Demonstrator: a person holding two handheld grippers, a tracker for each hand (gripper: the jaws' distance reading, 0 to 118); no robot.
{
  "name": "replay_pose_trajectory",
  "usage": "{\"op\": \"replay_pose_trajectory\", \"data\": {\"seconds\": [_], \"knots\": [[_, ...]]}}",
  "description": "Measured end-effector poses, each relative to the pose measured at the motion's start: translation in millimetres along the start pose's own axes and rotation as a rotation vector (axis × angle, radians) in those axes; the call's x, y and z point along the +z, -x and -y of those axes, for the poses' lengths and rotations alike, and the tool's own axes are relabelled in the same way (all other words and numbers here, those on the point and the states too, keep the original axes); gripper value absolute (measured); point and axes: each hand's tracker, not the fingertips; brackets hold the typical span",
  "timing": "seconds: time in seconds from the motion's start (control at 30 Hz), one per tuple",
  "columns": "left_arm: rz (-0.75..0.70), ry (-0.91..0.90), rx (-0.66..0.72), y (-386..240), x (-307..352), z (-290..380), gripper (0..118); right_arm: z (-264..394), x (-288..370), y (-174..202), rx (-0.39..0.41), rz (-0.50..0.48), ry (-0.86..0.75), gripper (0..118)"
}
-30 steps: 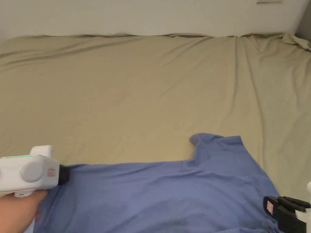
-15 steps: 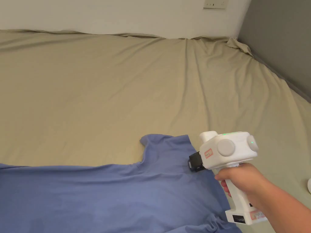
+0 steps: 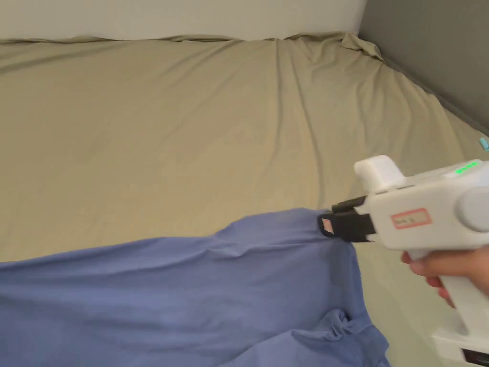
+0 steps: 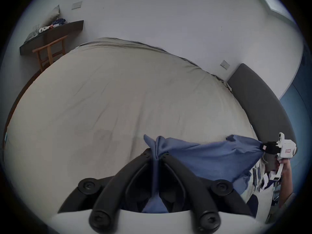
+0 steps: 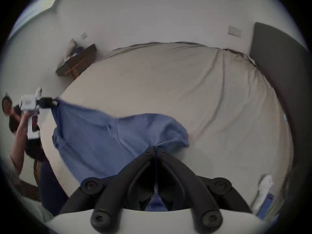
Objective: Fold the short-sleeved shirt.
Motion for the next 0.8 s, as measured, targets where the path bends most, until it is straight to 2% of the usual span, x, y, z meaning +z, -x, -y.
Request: {"op": "replay_pose_trajectory", "data": {"seconds": [0.1,0.2,0.37,0.43,0.53,0.63,0.7,0.77,0.8], "knots": [[0.003,0.016,-0.027,9.9,22.9,13.6,3,28.2,27.0,7.2,0.007,-0.03,0.043,4],[-0.004,0.055,-0.051,18.5,37.1,36.1,3,60.1,33.1,15.4,0.002,-0.018,0.12,4],[-0.013,0.119,-0.064,23.2,40.1,82.7,3,102.6,6.6,21.0,-0.014,0.001,0.231,4],[-0.03,0.181,-0.06,26.5,28.7,101.3,3,113.2,-11.2,21.0,0.004,0.026,0.285,4],[-0.056,0.23,-0.066,30.5,8.2,126.7,3,127.4,-40.7,15.2,-0.011,0.078,0.353,4],[-0.104,0.256,-0.084,35.7,-13.8,143.6,3,143.1,-66.8,11.5,-0.047,0.089,0.386,3],[-0.097,0.21,-0.028,41.2,-16.8,148.2,3,152.1,-77.0,14.6,-0.026,0.098,0.366,3],[-0.098,0.214,0.022,42.2,-15.8,145.8,3,148.0,-68.9,16.9,-0.086,0.123,0.345,4],[-0.101,0.216,0.005,39.7,-13.4,145.5,5,149.4,-66.9,18.6,-0.091,0.128,0.339,6]]}}
